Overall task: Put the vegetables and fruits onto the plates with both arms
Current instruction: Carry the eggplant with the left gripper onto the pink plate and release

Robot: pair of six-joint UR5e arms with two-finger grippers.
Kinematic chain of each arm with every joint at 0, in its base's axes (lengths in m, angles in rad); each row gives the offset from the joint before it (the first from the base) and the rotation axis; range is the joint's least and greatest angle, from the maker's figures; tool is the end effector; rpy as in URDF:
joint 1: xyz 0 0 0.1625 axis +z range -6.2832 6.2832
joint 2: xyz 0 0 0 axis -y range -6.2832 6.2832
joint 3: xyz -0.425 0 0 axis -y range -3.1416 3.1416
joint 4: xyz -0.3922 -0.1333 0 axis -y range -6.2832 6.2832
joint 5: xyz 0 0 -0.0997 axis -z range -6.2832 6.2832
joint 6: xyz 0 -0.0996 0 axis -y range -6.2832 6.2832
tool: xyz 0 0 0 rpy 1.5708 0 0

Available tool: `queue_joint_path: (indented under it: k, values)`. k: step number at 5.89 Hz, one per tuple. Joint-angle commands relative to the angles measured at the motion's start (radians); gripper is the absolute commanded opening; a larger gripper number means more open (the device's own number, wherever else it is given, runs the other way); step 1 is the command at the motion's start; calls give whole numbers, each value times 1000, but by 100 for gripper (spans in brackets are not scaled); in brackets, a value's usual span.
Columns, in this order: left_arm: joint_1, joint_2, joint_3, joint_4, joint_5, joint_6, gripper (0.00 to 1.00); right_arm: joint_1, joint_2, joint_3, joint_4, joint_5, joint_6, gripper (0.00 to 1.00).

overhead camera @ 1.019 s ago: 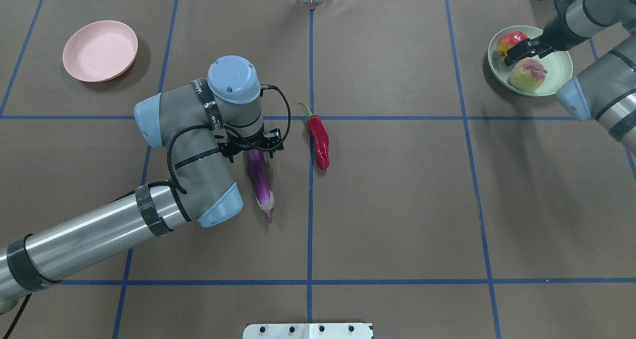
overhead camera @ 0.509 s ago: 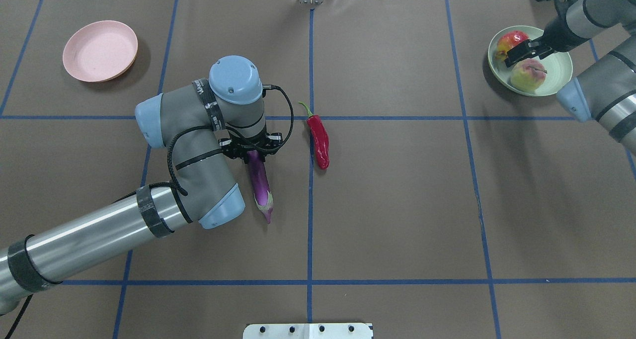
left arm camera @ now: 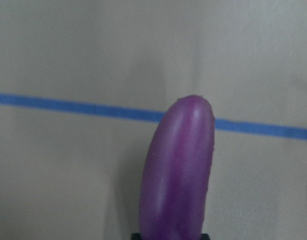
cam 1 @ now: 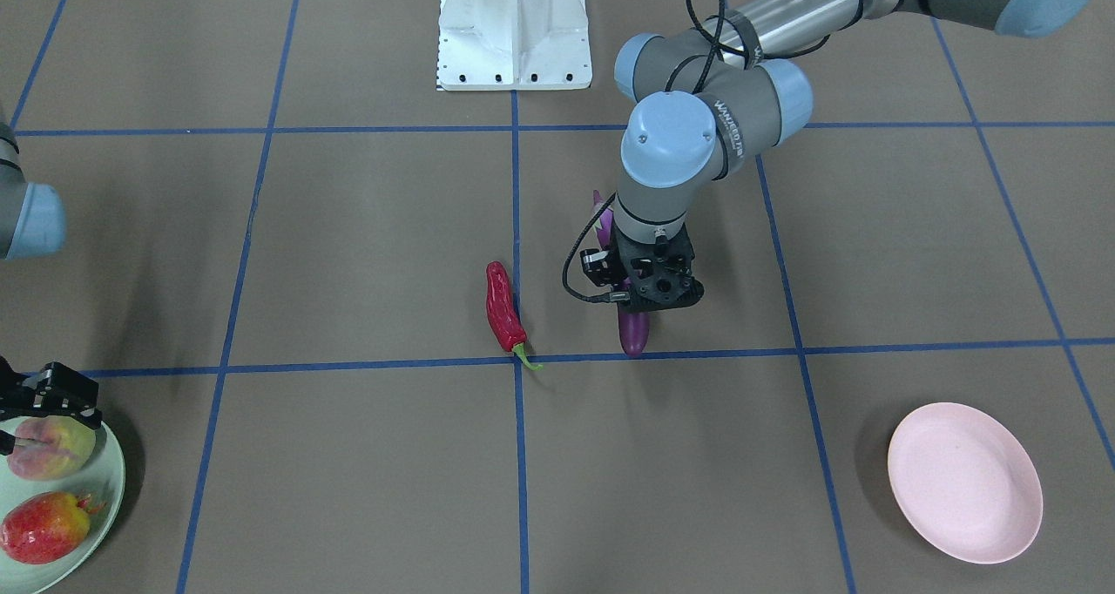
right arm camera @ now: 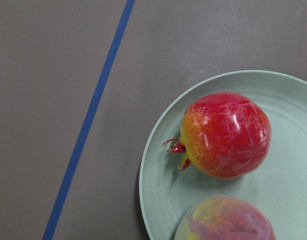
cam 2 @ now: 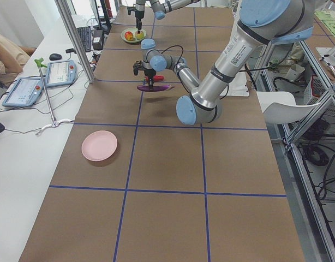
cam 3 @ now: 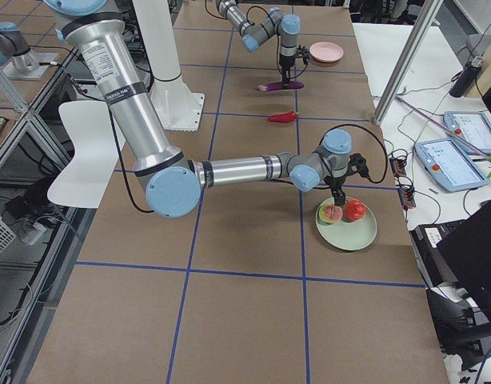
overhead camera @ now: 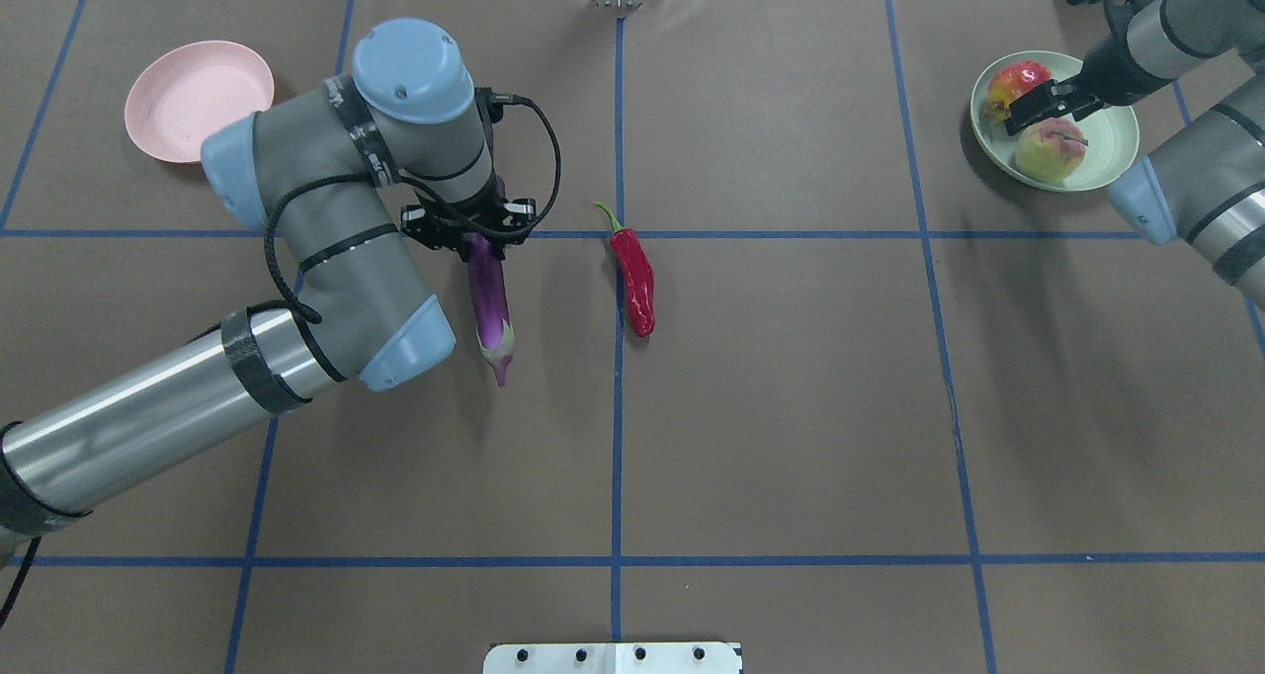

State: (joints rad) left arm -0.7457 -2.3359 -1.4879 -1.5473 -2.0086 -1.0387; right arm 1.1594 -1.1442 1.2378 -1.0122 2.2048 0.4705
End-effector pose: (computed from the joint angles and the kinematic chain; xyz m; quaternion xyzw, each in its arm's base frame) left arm 0.4766 -0.5641 0.2321 0.0233 0.3760 -0.0286 0.9259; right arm -0.2095 -0.6661 0.5160 0.1492 -0.3970 -0.0732 0.9027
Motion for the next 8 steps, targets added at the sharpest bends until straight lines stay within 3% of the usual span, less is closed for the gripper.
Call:
queue_joint_path:
  k: [1, 2, 4, 6, 7, 8]
  values:
    - [-195, 9, 47, 21, -44, 324, 0, -3, -5, 2, 0, 3, 2, 100]
    - [-310, 9, 177, 10, -123, 568, 0, -7, -17, 2, 1, 3, 2, 100]
    - [-446, 4, 442, -58, -121, 1032, 0, -23, -31, 3, 4, 3, 0, 100]
    - [-439, 7, 662, -350, -54, 1042, 0, -36, -31, 0, 4, 1, -1, 100]
    - [-423, 6, 664, -353, -50, 945, 99, -37, -31, 2, 4, 3, 0, 100]
    - [-414, 1, 634, -352, -55, 875, 100, -38, -29, 2, 4, 1, 0, 100]
